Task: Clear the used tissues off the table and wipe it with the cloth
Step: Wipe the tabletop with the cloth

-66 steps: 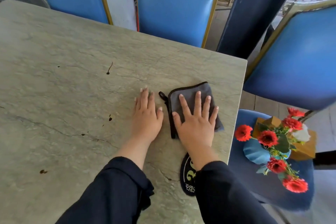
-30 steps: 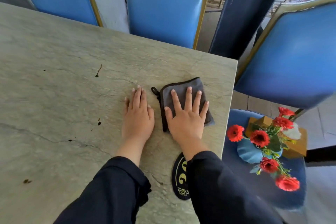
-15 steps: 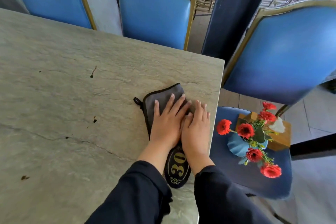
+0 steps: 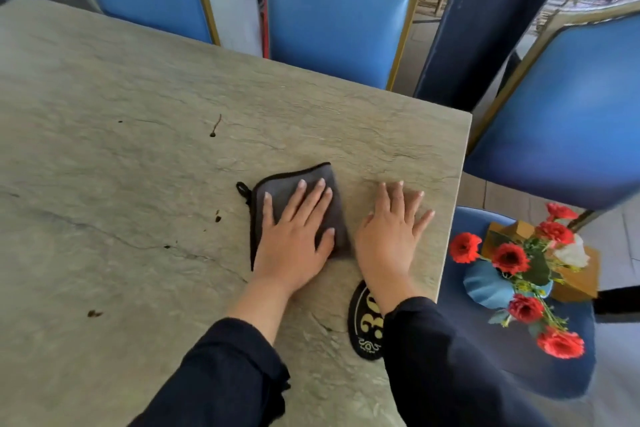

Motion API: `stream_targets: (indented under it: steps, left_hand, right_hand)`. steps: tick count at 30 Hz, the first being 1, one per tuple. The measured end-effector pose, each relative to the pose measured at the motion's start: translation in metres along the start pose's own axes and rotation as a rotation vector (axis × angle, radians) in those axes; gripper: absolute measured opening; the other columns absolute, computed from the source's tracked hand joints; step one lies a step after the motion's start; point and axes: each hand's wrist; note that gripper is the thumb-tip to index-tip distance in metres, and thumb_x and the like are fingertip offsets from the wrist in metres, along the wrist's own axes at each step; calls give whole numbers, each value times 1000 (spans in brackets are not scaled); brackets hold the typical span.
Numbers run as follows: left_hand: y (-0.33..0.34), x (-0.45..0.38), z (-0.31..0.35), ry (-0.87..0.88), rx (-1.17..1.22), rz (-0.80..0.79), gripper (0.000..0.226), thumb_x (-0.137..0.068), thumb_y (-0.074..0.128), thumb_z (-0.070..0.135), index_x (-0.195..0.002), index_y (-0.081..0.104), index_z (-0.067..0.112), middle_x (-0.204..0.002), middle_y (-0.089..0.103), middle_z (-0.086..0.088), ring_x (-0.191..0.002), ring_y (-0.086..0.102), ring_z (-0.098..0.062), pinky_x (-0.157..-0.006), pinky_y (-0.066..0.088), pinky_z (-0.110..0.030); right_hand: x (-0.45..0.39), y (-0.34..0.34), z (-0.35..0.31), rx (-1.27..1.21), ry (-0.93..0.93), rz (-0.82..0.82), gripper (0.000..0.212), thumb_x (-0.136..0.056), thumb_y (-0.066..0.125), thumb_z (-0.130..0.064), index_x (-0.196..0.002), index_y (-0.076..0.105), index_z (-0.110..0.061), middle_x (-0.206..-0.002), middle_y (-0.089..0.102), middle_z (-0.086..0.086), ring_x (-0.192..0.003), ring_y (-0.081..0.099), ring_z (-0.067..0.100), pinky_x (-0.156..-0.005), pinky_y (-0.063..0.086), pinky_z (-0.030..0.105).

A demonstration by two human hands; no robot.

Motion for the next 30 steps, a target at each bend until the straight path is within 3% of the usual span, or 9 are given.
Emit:
stream_targets:
  steps: [4, 11, 13, 16, 19, 23, 27, 30]
  left_hand:
    - [-4, -5, -30, 153, 6, -11, 58, -94, 23, 51, -149, 19, 36, -158, 9, 17, -147, 3, -9, -114, 4, -62]
    - [-12, -40, -75, -305, 15, -68, 54, -94, 19, 59, -145, 3, 52, -160, -10, 11, -147, -14, -23, -108, -11, -67]
    - [-10, -24, -54, -286, 18, -46, 56, -93, 19, 59, -146, 2, 51, -160, -9, 10, -147, -12, -24, -107, -8, -70]
    - [-4, 23, -32, -94, -21, -1, 58, -91, 23, 58, -146, 8, 49, -161, -2, 11, -148, -7, -23, -109, 1, -70]
    - [-6, 52, -56, 46, -41, -25, 58, -91, 26, 59, -145, 9, 52, -160, -1, 15, -148, -5, -19, -111, 4, -66]
    - [-15, 46, -104, -91, -27, -62, 56, -92, 22, 60, -144, 2, 54, -159, -8, 17, -148, -9, -18, -112, 3, -66]
    - [-17, 34, -106, -294, -7, -84, 55, -93, 19, 59, -144, -1, 53, -159, -12, 14, -147, -14, -21, -110, -3, -67]
    - [-12, 60, -82, -252, -7, -58, 56, -94, 17, 57, -146, -1, 50, -160, -11, 11, -147, -14, -23, -109, -3, -70]
  right_hand:
    - [1, 15, -27, -49, -115, -59, 52, -100, 28, -20, -151, 20, -12, -161, 5, 7, -148, -8, 26, -119, -9, 43]
    - [0, 20, -33, 68, -108, -81, 52, -102, 21, -22, -152, 11, -9, -160, -3, 10, -146, -13, 30, -117, -12, 48]
    - [2, 19, -35, 83, -104, -87, 52, -102, 22, -21, -152, 12, -9, -160, -2, 11, -146, -12, 32, -117, -12, 49]
    - [3, 16, -35, 83, -115, -88, 52, -102, 22, -20, -151, 13, -8, -160, 0, 12, -146, -10, 32, -117, -11, 50]
    - [5, 13, -33, 59, -119, -104, 52, -102, 24, -22, -151, 15, -9, -161, 1, 10, -147, -10, 31, -118, -10, 49]
    - [32, 13, -36, 33, -101, -129, 53, -101, 26, -22, -152, 14, -11, -161, 0, 8, -147, -11, 26, -119, -9, 45]
    - [92, 17, -40, 9, -173, -127, 54, -101, 26, -19, -152, 10, -13, -161, -3, 6, -147, -13, 24, -119, -10, 40]
    - [130, 19, -35, -16, -222, -114, 54, -100, 29, -18, -152, 14, -14, -161, 2, 4, -148, -9, 21, -118, -10, 34]
Point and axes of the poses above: each hand's wrist, its own x-axis away from the middle knuckle, its own y-axis out of the palm, z = x × y
